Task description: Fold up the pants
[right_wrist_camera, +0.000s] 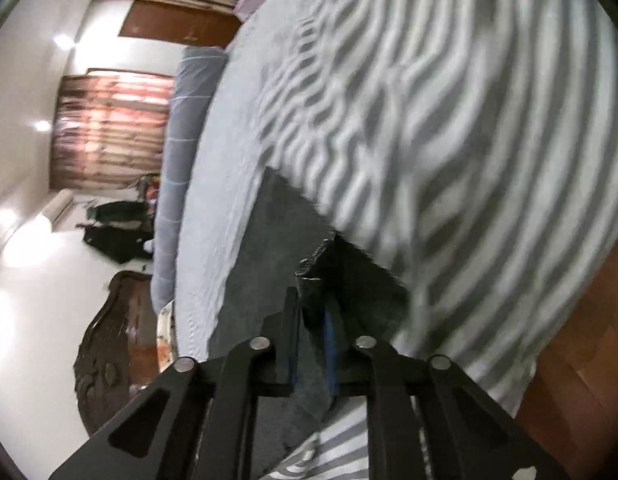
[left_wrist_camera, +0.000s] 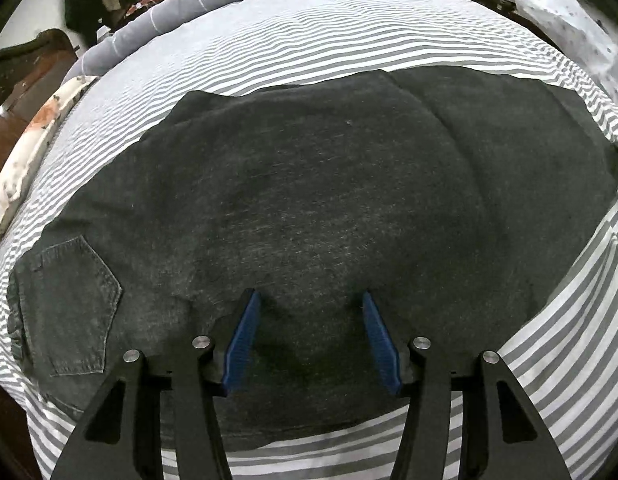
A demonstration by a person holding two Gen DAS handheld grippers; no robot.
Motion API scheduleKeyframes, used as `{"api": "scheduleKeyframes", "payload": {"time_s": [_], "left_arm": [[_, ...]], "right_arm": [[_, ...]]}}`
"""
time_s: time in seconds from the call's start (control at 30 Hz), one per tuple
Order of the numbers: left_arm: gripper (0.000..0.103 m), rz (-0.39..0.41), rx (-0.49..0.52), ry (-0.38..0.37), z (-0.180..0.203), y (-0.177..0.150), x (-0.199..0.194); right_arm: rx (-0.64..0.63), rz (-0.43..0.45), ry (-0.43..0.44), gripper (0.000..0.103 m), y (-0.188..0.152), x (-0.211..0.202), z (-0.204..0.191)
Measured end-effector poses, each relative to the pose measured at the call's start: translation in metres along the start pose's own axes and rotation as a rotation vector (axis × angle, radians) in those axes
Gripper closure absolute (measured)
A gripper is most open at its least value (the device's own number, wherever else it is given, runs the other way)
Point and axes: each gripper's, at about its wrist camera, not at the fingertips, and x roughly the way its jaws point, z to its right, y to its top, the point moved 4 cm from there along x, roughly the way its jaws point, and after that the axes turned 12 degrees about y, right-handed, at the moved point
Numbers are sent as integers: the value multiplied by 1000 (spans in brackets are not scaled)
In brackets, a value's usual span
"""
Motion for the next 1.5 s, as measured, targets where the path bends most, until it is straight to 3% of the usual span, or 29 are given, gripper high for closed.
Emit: {"api": "scheduleKeyframes", "payload": {"time_s": [0.07, 0.2, 0.5, 0.53, 0.6, 0.8, 1.1, 1.23, 1.5], "left_arm": [[48, 0, 1, 2, -1, -1, -1], [48, 5, 1, 0, -2, -4, -1], [48, 9, 8, 7, 1, -6, -3], [47, 8, 8, 7, 1, -5, -3], [47, 12, 10, 11, 0, -5, -3], [46, 24, 14, 14, 1, -5, -4], [46, 34, 3, 3, 0, -8, -5], [46, 41, -5, -9, -1, -9, -6], [43, 61, -13, -43, -5, -12, -7]], "right_arm": [[29, -8, -49, 78, -5, -4, 14], [58, 4, -47, 79, -11, -18, 23], [55, 20, 16, 79, 4, -9, 31], [54, 19, 26, 79, 6, -6, 29], [28, 3, 24, 92, 6, -3, 26], [0, 5, 38, 94, 4, -13, 21], [-105, -8, 30, 95, -4, -16, -44], [-230, -15, -109, 95, -13, -11, -75], [-222, -88, -26, 95, -38, 13, -118]]}}
